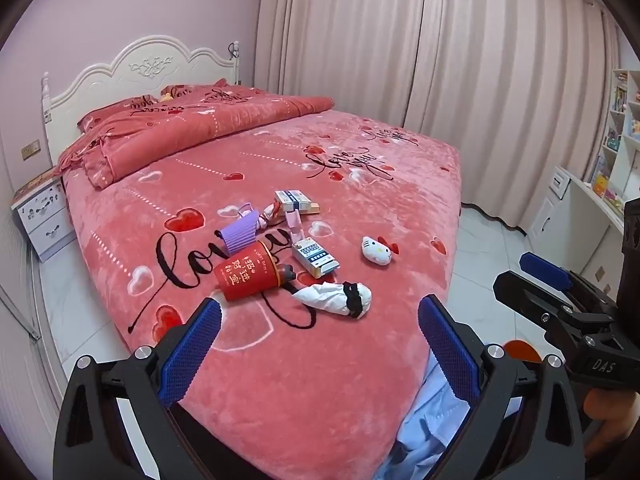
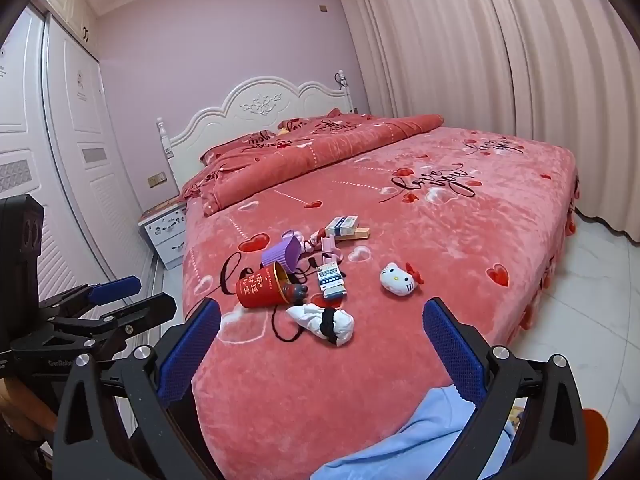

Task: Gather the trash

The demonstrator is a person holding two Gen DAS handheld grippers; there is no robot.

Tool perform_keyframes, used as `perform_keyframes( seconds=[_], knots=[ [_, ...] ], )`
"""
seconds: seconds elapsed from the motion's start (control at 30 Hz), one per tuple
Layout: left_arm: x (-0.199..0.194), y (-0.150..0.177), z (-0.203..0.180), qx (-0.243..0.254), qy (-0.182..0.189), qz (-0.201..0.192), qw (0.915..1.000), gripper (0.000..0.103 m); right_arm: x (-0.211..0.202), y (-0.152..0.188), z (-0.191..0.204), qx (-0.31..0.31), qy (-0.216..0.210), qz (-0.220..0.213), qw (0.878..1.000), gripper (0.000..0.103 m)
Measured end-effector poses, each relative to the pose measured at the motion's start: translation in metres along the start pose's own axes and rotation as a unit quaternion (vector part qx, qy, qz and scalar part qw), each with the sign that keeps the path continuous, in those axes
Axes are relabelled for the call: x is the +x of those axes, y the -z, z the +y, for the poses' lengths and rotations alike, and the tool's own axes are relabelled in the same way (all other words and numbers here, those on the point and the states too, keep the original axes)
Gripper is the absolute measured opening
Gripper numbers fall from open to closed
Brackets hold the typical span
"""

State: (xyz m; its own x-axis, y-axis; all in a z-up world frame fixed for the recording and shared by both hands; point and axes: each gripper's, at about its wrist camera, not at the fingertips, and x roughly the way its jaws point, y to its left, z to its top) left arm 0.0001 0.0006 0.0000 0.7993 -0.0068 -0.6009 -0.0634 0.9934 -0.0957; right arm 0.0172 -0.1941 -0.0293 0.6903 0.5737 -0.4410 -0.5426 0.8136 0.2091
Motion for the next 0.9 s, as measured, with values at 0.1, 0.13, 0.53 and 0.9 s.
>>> perform_keyframes(
  seconds=[0.1,0.13,0.53,0.9],
  knots=[
    [-0.001,0.0,0.0,0.002,0.0,-0.001,1.0,0.097,0.001,0.0,0.002,-0.003,0.0,-0.002,1.0,0.099],
    [-0.001,0.0,0.0,0.003,0.0,-0.001,1.0,0.097,0.001,0.0,0.002,-0.004,0.0,-0.002,1.0,0.099],
    [0.0,0.0,-0.001,0.004,-0.003,0.004,1.0,0.097,0.002,0.0,-0.001,0.003,-0.002,0.001,1.0,0.099],
    [0.007,0.006,-0.002,0.004,-0.003,0.005,1.0,0.097,0.003,0.002,0.001,0.004,-0.001,0.003,1.0,0.099]
  ],
)
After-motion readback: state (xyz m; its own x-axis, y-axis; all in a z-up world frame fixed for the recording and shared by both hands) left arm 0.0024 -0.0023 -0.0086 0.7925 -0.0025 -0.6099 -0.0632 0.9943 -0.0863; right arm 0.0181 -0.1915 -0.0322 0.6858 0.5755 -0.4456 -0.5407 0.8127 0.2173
